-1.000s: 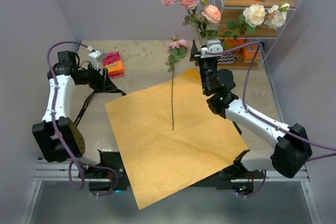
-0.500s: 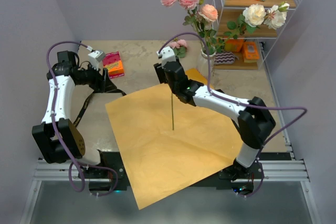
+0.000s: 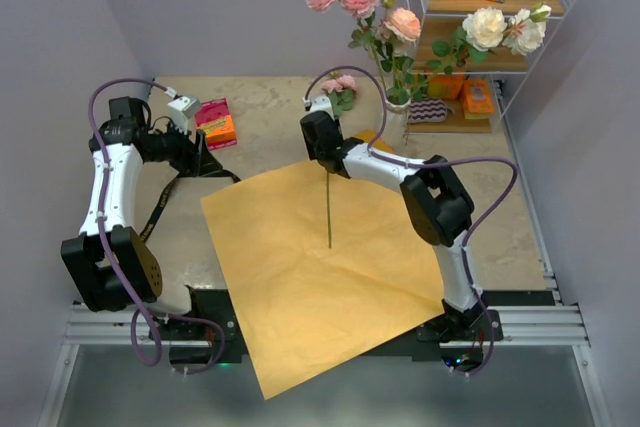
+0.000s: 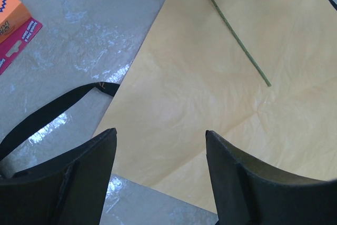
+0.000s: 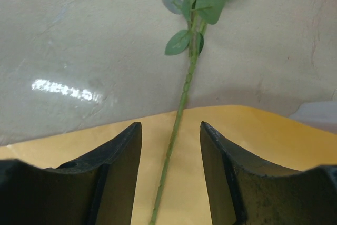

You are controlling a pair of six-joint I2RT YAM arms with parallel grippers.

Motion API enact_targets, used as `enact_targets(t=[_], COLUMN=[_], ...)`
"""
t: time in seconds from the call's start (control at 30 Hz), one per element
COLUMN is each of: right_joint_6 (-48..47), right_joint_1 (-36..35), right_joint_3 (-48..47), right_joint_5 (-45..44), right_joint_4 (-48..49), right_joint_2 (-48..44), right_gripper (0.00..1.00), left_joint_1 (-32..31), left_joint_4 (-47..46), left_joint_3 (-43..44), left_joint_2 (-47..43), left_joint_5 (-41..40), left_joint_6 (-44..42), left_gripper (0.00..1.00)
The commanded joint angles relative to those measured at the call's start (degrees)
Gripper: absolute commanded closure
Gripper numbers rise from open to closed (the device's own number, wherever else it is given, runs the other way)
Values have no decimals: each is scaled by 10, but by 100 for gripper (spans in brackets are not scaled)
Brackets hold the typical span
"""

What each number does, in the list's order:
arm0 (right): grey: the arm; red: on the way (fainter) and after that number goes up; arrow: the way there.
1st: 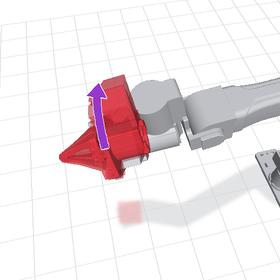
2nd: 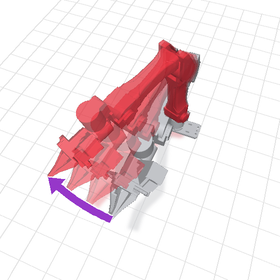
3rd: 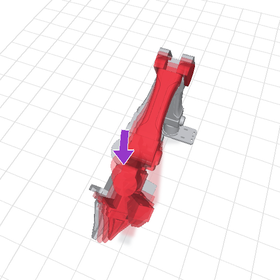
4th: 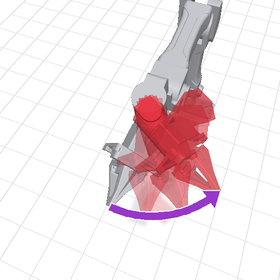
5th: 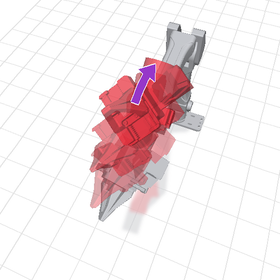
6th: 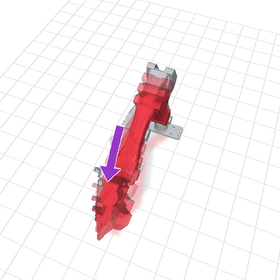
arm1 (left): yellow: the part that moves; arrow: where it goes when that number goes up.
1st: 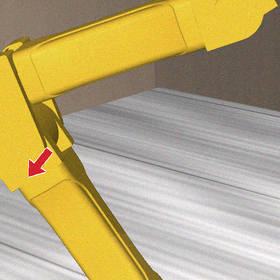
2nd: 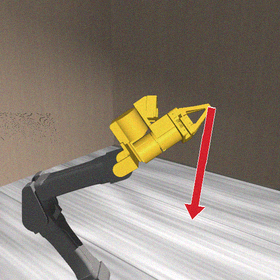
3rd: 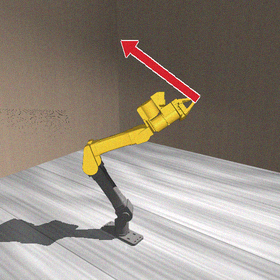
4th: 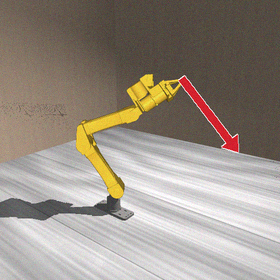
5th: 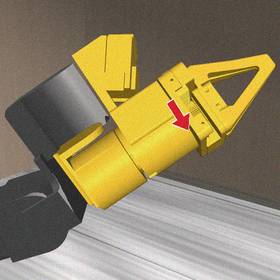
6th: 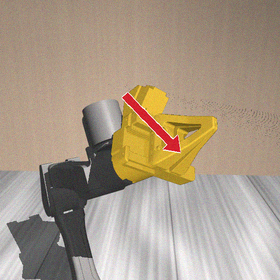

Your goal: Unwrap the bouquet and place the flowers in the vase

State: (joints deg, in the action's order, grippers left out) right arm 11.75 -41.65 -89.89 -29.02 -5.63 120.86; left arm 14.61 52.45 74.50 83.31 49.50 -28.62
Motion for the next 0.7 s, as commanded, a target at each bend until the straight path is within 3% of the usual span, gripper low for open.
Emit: enact_targets(t=[0.0,0.4,0.5,0.67], right_joint_6=[29,56,64,74], right_joint_1=[11,37,39,38], right_joint_3=[-45,-98,-96,-94], right_joint_5=[-7,17,24,42], right_joint_4=[-8,-19,-16,-9], right_joint_2=[27,106,111,116], right_gripper=[49,51,55,71], left_joint_1=[2,2,2,2], left_joint_4=[4,6,6,4], left_joint_3=[15,16,17,18], left_joint_2=[-11,-7,-7,-3], left_joint_5=[10,9,7,4], left_joint_6=[-13,-18,-19,-18], left_gripper=[27,27,27,27])
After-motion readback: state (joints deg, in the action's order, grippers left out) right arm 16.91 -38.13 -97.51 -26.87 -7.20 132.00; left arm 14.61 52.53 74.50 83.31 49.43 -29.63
